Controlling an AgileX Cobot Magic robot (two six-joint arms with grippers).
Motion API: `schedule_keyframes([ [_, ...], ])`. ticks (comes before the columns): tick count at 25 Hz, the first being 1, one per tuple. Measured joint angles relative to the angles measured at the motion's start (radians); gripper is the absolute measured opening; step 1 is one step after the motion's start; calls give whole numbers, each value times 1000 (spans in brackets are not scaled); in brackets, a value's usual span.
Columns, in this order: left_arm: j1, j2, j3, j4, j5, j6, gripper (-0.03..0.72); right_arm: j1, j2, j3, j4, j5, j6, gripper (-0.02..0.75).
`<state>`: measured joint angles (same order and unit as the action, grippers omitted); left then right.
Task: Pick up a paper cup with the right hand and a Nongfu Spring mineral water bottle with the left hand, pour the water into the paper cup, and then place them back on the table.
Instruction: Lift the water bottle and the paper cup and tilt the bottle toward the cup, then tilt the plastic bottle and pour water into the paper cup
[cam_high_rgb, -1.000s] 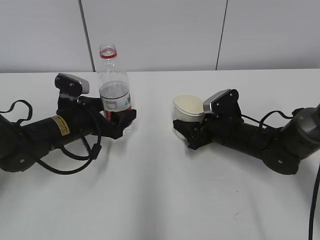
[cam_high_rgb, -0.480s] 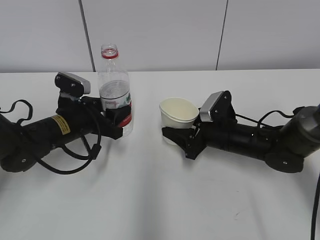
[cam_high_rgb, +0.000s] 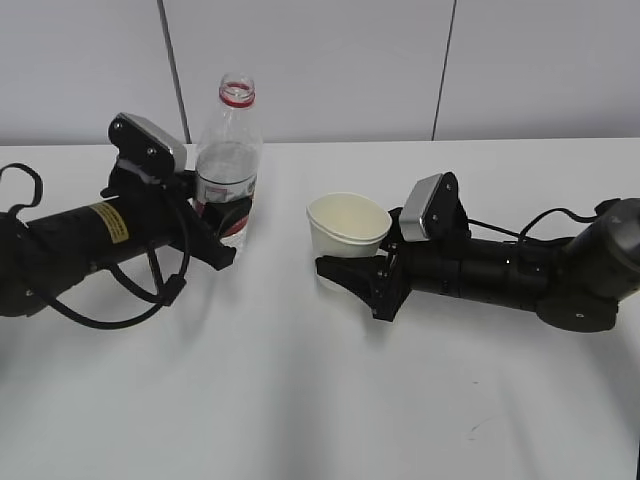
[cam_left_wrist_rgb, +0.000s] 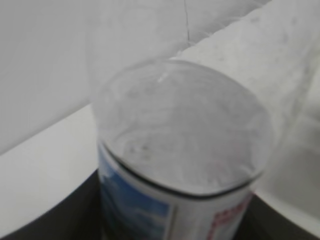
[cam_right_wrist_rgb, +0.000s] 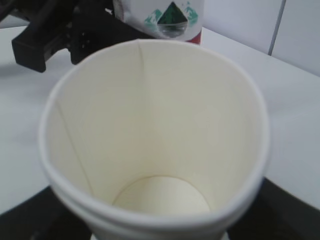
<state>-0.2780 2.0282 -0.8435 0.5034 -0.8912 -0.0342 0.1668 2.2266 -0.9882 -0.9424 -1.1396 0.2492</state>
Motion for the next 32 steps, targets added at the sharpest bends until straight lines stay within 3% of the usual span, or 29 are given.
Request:
schedule_keyframes([
  [15, 0, -182, 0, -4, 186, 306, 382, 0, -39, 0, -32, 7, 97, 505],
  [32, 0, -195, 2, -91, 217, 667, 380, 2, -76, -72, -275, 159, 338, 505],
])
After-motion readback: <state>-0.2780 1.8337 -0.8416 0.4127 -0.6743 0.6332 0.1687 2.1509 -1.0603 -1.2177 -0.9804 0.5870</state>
